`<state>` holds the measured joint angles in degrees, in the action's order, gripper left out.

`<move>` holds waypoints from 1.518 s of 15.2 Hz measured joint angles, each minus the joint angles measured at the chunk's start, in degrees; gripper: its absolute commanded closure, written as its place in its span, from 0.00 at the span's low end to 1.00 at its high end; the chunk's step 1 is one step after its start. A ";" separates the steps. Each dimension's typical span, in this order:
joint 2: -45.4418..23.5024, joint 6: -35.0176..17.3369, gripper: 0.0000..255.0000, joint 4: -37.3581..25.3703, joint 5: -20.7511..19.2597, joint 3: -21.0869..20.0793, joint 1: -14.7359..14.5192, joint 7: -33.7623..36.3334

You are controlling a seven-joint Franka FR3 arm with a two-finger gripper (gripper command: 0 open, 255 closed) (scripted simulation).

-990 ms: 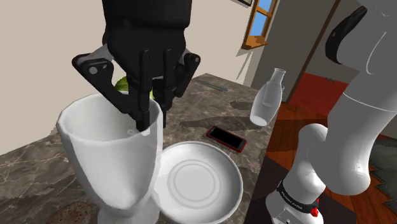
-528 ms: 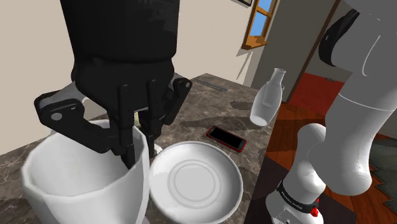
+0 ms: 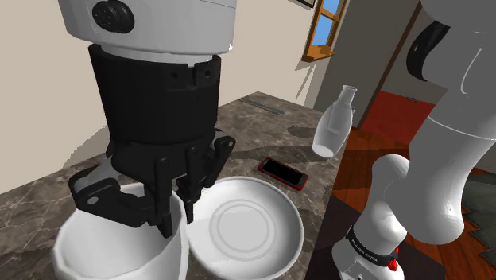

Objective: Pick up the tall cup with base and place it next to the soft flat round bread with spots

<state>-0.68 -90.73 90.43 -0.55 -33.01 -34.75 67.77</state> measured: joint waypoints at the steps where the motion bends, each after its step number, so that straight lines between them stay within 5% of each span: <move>1: -0.03 -0.30 1.00 0.28 -0.01 -0.02 -0.02 0.06; 7: 0.10 -0.78 1.00 0.84 0.05 -0.01 -0.01 0.05; 8: 0.10 -0.78 0.00 0.84 0.05 -0.01 -0.01 0.05; 14: 0.12 -0.79 0.00 0.80 0.05 -0.01 -0.01 0.04; 18: -2.55 5.46 0.00 -7.77 -1.43 -0.50 -0.64 0.92; 23: -2.96 7.34 0.00 -9.90 -1.67 -0.64 -0.84 1.19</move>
<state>-3.64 -83.38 80.53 -2.22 -33.66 -35.59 68.95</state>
